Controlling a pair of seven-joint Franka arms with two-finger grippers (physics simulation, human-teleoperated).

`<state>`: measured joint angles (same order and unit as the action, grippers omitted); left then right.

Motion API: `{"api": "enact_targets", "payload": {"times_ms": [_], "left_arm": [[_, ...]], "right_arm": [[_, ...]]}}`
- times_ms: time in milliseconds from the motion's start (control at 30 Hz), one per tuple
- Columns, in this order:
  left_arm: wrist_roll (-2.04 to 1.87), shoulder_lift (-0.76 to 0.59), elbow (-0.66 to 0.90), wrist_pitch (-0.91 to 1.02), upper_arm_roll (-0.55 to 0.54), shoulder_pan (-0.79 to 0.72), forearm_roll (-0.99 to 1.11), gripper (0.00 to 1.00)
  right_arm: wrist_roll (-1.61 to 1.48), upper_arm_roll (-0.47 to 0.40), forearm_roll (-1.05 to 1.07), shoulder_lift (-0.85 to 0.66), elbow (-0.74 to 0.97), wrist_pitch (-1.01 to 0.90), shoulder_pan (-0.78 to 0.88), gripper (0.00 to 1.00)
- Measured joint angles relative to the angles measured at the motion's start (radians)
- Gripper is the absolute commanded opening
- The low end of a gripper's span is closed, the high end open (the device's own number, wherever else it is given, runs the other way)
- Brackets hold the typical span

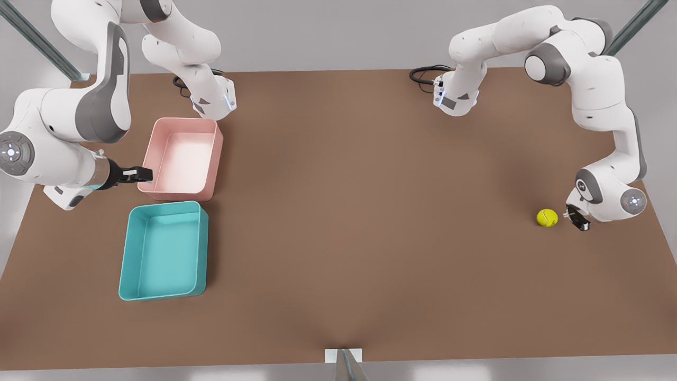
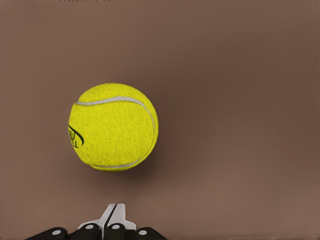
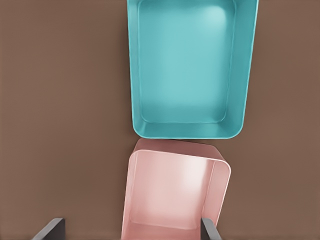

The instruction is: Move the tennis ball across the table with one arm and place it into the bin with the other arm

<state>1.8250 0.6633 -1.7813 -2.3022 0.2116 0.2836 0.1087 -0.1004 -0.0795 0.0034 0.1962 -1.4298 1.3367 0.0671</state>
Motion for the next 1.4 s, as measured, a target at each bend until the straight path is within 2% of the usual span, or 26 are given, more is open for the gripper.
{"api": "enact_targets", "payload": {"times_ms": [267,367,433,500,533,600,700,733,767,867,967,1067,1200,1233,1333,1400], "left_arm": [[0.077,0.002,-0.001,0.015,0.0,-0.024,0.0,0.21],[0.072,-0.007,-0.011,0.03,0.0,-0.127,-0.036,0.21],[0.021,-0.065,-0.016,0.058,-0.072,-0.253,-0.068,0.21],[-0.083,-0.124,-0.012,0.098,-0.233,-0.307,-0.087,0.21],[-0.142,-0.136,-0.006,0.115,-0.275,-0.314,-0.115,0.21],[-0.263,-0.163,0.037,0.163,-0.29,-0.269,-0.191,0.21],[-0.451,-0.288,0.089,0.28,-0.227,-0.238,-0.289,0.21],[-0.519,-0.301,0.137,0.333,-0.212,-0.255,-0.306,0.39],[-0.594,-0.318,0.187,0.4,-0.204,-0.289,-0.303,1.0],[-0.826,-0.388,0.305,0.613,-0.212,-0.382,-0.245,1.0],[-1.035,-0.427,0.386,0.788,-0.24,-0.367,-0.243,1.0],[-1.214,-0.55,0.23,0.854,-0.326,-0.371,-0.217,1.0],[-1.406,-0.577,0.198,0.911,-0.355,-0.41,-0.192,1.0],[-1.447,-0.576,0.197,0.921,-0.356,-0.407,-0.188,1.0],[-1.558,-0.574,0.198,0.941,-0.356,-0.379,-0.183,1.0],[-1.622,-0.572,0.198,0.949,-0.356,-0.361,-0.181,1.0]], "right_arm": [[-0.001,0.0,-0.001,0.001,0.0,-0.001,0.0,1.0],[-0.001,0.0,-0.001,0.001,0.0,-0.001,0.0,1.0],[-0.001,0.0,-0.001,0.005,0.0,-0.001,0.001,1.0],[-0.001,0.0,-0.001,0.006,0.0,-0.001,0.004,1.0],[-0.001,0.0,-0.001,0.007,0.0,-0.001,0.005,1.0],[-0.001,0.0,-0.001,0.007,0.0,-0.001,0.005,1.0],[-0.001,0.0,-0.001,0.007,0.0,-0.002,0.005,1.0],[-0.001,0.0,-0.001,0.007,0.0,-0.002,0.005,1.0],[-0.001,0.0,-0.001,0.007,0.0,-0.002,0.005,1.0],[-0.001,0.0,0.0,0.007,0.0,-0.002,0.005,1.0],[-0.001,0.0,0.0,0.007,-0.001,-0.002,0.004,1.0],[-0.001,0.0,0.001,0.007,-0.003,-0.002,0.004,1.0],[0.0,0.0,0.002,0.019,-0.001,-0.001,0.004,1.0],[0.002,0.0,0.003,0.055,0.035,0.002,0.012,1.0],[0.012,0.001,0.051,0.294,0.214,0.07,0.098,1.0],[0.052,0.0,0.077,0.4,0.256,0.149,0.192,1.0]]}}
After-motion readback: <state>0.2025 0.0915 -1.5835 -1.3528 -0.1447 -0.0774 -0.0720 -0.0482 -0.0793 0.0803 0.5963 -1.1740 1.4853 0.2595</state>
